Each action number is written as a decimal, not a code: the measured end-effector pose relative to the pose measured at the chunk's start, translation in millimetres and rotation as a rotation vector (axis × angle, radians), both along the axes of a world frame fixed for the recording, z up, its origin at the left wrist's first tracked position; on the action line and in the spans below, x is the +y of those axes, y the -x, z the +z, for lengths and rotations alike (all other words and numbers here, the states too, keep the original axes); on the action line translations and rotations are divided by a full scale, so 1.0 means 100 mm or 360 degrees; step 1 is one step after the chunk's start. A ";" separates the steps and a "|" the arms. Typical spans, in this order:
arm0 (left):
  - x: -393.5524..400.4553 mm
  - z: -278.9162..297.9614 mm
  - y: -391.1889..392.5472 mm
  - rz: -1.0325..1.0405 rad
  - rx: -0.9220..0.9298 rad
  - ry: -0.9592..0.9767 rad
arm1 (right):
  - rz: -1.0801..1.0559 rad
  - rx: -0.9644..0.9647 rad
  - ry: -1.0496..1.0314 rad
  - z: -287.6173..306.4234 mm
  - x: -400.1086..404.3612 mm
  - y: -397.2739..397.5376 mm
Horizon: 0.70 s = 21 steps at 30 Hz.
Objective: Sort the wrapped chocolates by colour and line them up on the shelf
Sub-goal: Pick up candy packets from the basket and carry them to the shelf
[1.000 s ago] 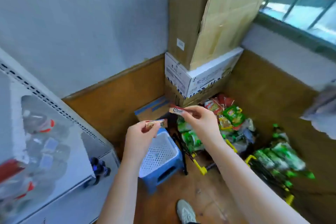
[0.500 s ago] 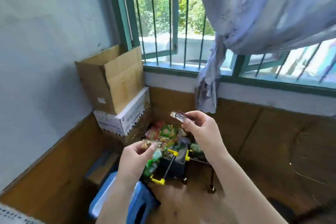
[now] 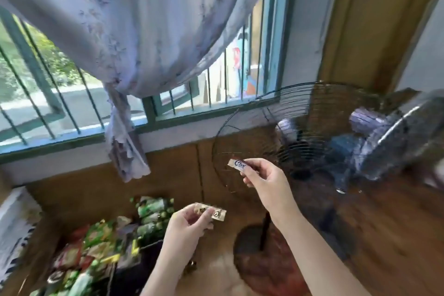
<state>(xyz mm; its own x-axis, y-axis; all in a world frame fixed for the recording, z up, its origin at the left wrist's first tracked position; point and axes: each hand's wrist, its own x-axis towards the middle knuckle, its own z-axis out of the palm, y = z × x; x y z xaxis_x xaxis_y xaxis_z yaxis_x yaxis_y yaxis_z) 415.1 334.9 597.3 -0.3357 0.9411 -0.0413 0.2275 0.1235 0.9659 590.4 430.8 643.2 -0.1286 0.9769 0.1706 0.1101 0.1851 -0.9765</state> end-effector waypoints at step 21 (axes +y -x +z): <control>1.16 -0.23 -3.54 -0.0932 0.0130 0.0188 | -0.1001 0.0162 0.0221 -0.40 -0.02 -3.81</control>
